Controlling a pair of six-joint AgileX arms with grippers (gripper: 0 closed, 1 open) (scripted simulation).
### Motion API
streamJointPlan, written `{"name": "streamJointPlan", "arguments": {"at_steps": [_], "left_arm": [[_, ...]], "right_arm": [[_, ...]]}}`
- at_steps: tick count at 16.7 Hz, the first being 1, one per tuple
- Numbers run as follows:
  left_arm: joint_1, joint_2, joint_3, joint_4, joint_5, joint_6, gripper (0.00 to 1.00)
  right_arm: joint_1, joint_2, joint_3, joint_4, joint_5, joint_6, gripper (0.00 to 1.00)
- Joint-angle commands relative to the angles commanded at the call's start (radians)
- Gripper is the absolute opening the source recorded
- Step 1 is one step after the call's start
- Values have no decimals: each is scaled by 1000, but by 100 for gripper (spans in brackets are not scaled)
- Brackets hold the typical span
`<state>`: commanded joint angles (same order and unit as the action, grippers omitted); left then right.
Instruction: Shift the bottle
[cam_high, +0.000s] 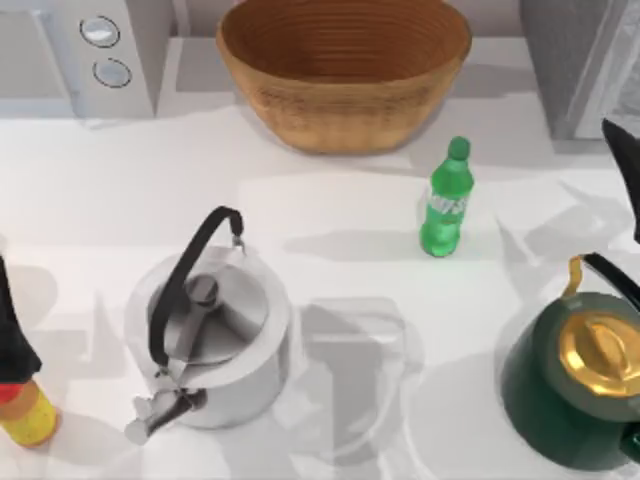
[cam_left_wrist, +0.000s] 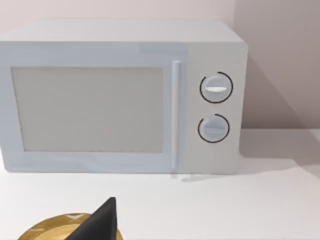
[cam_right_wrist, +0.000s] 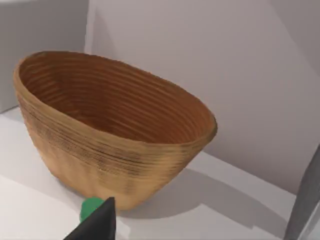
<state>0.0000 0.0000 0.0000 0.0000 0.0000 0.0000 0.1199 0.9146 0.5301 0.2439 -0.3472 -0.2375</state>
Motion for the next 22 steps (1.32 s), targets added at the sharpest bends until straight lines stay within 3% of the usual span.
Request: {"name": "streamJointPlan", "arguments": {"at_steps": [4,8,14,22], "left_arm": [[0,0,0,0,0,0,100],[0,0,0,0,0,0,100],[0,0,0,0,0,0,100],[0,0,0,0,0,0,100]], "right_arm": [[61,372,130,-4,-70,-52,100],[101,584,177,-47,-90,-75,100],[109,632,173,-70,-91,-79,100],[117,779,323,-63,-81,-68,100]]}}
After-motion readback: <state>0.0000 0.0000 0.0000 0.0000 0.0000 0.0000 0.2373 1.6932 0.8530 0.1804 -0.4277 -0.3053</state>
